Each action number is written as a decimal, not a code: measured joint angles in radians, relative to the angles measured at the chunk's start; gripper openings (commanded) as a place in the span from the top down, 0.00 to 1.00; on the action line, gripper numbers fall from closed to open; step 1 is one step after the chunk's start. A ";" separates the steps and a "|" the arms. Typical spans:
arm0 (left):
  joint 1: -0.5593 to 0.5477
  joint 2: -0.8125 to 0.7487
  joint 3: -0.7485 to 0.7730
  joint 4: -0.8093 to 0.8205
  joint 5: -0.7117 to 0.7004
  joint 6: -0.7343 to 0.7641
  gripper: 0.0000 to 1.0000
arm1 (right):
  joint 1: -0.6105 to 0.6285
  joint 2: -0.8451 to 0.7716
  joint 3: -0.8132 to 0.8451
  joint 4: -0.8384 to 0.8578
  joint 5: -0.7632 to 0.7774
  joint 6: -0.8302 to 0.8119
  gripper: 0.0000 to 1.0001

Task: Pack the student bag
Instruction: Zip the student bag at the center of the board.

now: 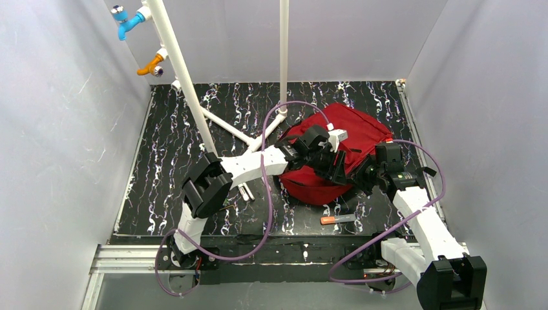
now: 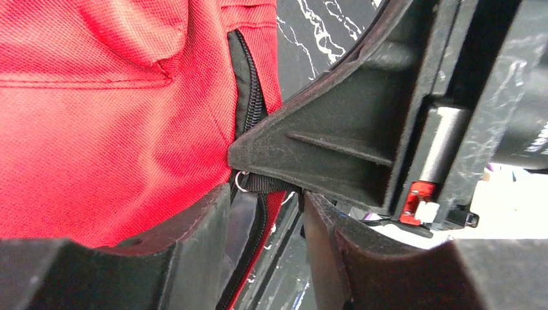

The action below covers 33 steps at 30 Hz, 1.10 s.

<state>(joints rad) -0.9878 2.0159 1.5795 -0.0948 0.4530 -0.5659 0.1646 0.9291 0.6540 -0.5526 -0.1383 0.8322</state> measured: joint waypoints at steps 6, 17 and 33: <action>-0.029 -0.003 -0.066 0.090 -0.017 0.060 0.43 | 0.000 0.000 0.000 0.001 -0.006 0.003 0.99; -0.058 -0.005 -0.066 0.094 -0.138 0.126 0.67 | -0.001 0.000 0.000 0.001 0.000 0.003 0.99; -0.055 -0.014 -0.066 0.093 -0.172 0.136 0.65 | -0.001 -0.007 -0.006 0.005 0.002 0.002 0.99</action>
<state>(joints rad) -1.0428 2.0022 1.5135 -0.0013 0.2813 -0.4301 0.1635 0.9218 0.6483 -0.5472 -0.1368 0.8345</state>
